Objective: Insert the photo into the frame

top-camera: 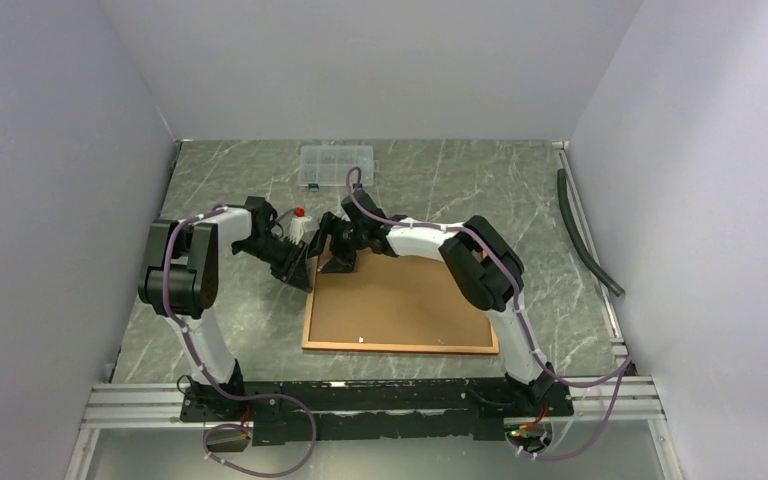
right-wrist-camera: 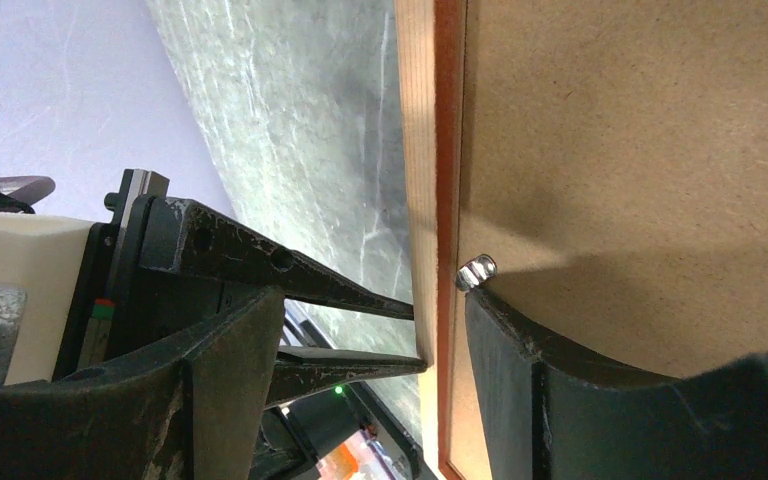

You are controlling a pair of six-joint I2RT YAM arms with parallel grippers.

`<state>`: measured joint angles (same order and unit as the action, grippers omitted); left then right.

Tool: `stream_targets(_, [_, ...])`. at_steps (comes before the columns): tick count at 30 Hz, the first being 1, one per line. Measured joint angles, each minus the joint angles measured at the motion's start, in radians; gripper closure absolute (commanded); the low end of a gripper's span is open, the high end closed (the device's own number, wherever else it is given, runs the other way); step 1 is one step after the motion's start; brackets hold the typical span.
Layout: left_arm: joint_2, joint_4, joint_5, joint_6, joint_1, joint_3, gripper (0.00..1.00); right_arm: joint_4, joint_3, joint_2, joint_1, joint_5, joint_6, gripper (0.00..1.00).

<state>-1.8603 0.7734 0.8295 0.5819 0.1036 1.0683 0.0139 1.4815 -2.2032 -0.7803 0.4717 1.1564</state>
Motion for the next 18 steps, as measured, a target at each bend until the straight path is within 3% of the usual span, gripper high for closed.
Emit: stream_targets(18, [0.01, -0.009, -0.007, -0.011, 0.0, -0.008, 0.71, 0.031, 0.04, -0.028, 0.01, 0.035, 0.03, 0.3])
